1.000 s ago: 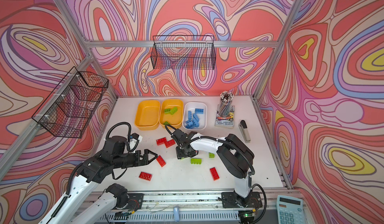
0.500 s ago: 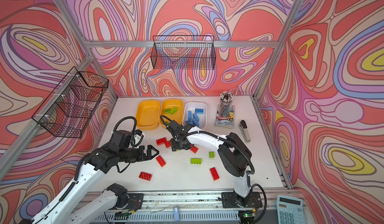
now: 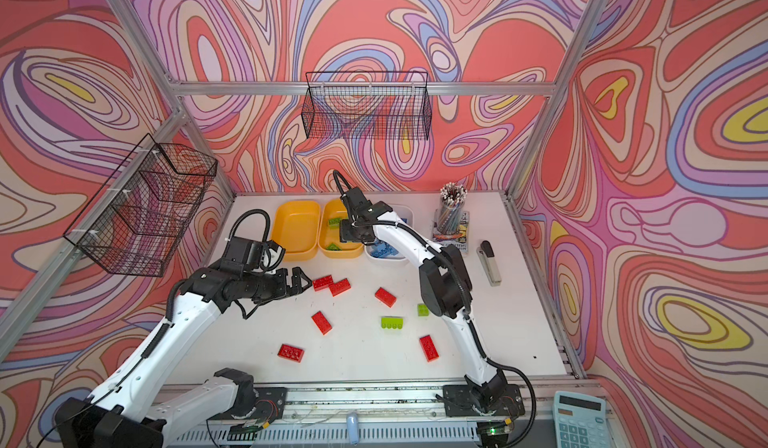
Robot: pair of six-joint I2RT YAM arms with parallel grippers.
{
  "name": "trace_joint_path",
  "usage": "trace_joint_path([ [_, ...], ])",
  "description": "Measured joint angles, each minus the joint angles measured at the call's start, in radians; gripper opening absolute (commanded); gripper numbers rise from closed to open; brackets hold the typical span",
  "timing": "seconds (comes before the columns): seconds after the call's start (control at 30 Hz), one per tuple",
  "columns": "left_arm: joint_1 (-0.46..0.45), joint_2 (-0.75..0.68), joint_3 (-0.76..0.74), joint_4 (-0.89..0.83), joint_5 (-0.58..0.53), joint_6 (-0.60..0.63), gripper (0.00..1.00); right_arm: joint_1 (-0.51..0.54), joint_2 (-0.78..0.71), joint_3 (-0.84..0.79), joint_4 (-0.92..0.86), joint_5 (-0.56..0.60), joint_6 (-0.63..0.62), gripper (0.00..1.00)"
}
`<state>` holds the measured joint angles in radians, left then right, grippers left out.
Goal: Sort the legos into containers by color
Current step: 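Carry the brick into the green-brick yellow tray and release while left gripper approaches red brick, then lower the left gripper and grasp a red brick near the robot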
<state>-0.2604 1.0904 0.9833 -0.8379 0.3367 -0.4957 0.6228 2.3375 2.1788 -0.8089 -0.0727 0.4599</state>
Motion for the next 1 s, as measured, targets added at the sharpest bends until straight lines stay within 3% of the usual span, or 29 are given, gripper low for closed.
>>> trace_joint_path([
  [0.13,0.005,0.066,0.018,-0.017,-0.042,0.0,1.0,-0.031,0.138,0.175,-0.015,-0.026,-0.025,0.61],
  [0.27,0.007,0.112,0.018,-0.05,-0.088,-0.019,1.0,-0.048,0.201,0.239,-0.016,-0.073,-0.036,0.87],
  [0.37,0.007,0.133,0.017,-0.079,-0.138,-0.054,1.0,-0.056,0.21,0.264,-0.016,-0.115,-0.055,0.98],
  [0.53,0.007,0.154,0.008,-0.125,-0.19,-0.134,1.0,-0.066,0.19,0.307,0.016,-0.172,-0.077,0.98],
  [0.7,0.006,0.08,-0.076,-0.147,-0.199,-0.249,1.0,-0.081,0.105,0.264,0.04,-0.21,-0.079,0.98],
  [0.8,-0.02,-0.013,-0.15,-0.18,-0.203,-0.328,0.99,-0.09,0.001,0.156,0.055,-0.217,-0.082,0.98],
  [1.0,-0.156,-0.179,-0.247,-0.256,-0.207,-0.517,0.99,-0.095,-0.249,-0.18,0.079,-0.196,-0.095,0.98],
])
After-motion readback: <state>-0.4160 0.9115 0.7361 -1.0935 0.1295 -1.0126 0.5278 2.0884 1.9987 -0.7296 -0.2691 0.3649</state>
